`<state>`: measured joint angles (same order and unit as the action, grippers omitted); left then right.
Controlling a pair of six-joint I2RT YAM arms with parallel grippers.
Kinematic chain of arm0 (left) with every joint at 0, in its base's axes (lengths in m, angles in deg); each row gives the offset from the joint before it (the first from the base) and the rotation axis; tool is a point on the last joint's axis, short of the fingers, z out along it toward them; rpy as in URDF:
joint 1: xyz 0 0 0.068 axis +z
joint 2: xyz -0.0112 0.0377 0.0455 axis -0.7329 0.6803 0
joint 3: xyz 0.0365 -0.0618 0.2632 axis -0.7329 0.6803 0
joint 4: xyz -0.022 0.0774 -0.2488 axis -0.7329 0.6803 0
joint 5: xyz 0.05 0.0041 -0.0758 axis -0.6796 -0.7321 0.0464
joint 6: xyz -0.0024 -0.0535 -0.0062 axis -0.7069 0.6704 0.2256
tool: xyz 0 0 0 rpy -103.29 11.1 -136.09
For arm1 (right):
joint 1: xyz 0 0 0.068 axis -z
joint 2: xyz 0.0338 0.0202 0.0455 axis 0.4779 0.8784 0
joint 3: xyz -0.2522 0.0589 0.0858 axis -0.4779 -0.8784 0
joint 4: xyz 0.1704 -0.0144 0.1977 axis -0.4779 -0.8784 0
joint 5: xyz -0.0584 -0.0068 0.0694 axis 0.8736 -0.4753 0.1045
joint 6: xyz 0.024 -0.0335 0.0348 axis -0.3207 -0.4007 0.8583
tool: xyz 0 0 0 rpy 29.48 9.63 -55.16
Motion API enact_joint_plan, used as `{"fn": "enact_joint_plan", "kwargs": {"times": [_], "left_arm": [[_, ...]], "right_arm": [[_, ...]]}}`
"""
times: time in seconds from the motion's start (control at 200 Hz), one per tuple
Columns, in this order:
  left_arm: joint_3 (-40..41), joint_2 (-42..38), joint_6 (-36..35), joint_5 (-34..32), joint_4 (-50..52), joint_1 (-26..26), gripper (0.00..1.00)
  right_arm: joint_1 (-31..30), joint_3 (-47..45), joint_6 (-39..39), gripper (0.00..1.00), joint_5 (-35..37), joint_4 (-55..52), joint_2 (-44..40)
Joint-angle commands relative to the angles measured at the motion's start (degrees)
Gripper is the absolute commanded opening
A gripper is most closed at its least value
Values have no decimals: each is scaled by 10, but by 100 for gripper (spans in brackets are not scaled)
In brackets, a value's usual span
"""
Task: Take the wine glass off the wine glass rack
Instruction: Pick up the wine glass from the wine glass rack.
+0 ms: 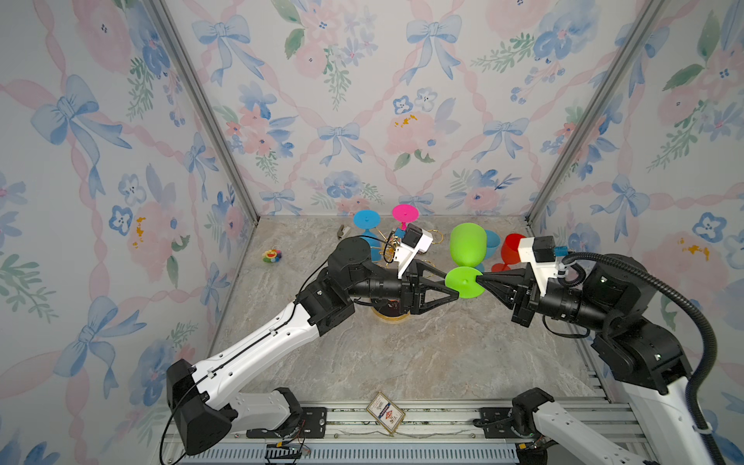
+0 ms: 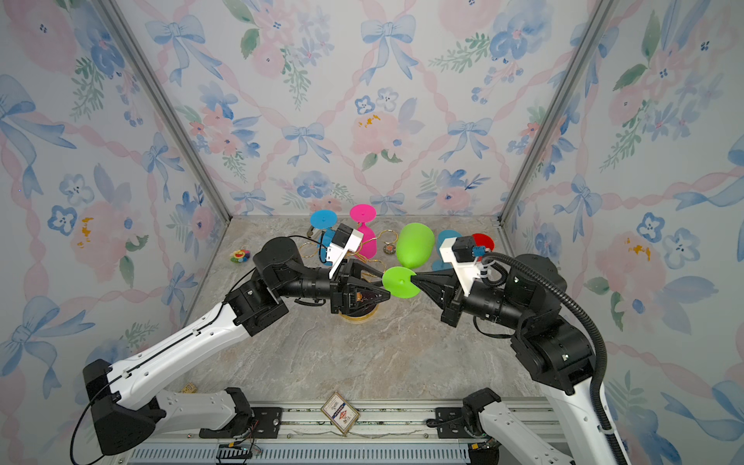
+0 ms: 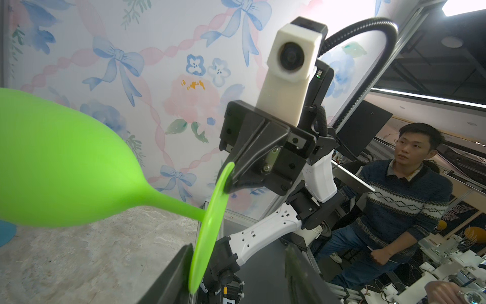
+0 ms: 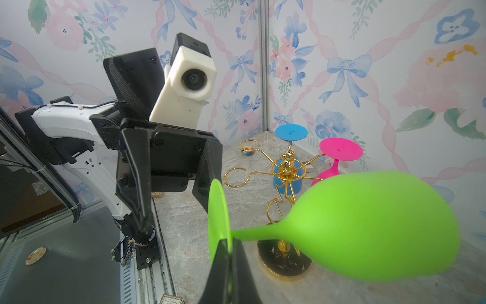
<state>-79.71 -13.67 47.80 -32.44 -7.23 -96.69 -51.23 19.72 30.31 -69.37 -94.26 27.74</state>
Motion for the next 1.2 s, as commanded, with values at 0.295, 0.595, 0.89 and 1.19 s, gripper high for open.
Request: {"fn": "enact_joint_plan", "kwargs": {"times": [0.295,0.595,0.89,1.19], "left_arm": [[-7,3,13,24,-44,-5,33],[-9,8,13,27,-46,-5,12],[-9,9,14,26,-51,-5,0],[-2,6,9,24,-56,-5,0]], "right_arm": [[-6,-15,3,0,-3,25,-6],[-6,-15,1,0,-3,15,-14],[-6,-17,-2,1,4,3,-20],[-6,-13,-2,27,14,-23,-22]]}}
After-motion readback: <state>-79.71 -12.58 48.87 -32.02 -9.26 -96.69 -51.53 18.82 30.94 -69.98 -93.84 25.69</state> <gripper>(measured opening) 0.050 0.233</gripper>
